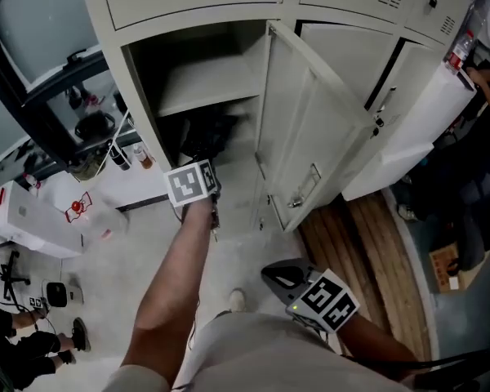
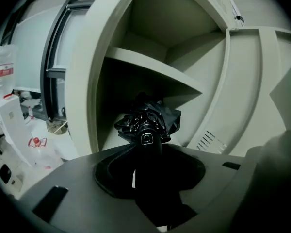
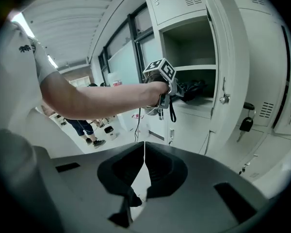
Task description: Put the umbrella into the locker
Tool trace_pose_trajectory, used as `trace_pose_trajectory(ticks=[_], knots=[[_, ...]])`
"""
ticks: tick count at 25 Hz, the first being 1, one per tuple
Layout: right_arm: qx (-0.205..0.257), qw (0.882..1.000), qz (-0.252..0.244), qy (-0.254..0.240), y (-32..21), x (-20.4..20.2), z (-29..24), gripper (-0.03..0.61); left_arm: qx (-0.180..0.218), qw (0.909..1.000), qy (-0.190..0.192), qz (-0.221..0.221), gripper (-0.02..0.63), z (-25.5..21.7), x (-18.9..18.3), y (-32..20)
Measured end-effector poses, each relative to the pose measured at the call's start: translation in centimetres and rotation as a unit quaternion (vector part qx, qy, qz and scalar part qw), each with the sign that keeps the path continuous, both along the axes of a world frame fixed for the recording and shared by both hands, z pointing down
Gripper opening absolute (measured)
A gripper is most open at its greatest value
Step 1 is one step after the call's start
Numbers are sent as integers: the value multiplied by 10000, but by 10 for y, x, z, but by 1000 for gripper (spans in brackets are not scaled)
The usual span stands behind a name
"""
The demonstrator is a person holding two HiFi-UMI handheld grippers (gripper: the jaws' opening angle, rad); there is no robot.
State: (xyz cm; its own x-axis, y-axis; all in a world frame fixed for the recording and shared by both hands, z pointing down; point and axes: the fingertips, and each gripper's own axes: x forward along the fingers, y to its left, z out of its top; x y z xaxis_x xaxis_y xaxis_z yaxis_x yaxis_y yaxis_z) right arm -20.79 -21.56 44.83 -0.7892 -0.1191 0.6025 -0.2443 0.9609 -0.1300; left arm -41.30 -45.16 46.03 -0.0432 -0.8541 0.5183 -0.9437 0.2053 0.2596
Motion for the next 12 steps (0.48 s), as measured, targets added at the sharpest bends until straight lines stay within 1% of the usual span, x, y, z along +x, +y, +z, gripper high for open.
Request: trace_pose_trajectory(ticks=[7, 12], knots=[[-86, 9988, 486, 33, -27, -7, 5, 18, -125, 9996, -224, 124, 163, 19, -16, -60], [-115, 9964, 837, 73, -37, 0, 8, 18, -179, 9989, -375, 231, 163, 33, -22, -88]])
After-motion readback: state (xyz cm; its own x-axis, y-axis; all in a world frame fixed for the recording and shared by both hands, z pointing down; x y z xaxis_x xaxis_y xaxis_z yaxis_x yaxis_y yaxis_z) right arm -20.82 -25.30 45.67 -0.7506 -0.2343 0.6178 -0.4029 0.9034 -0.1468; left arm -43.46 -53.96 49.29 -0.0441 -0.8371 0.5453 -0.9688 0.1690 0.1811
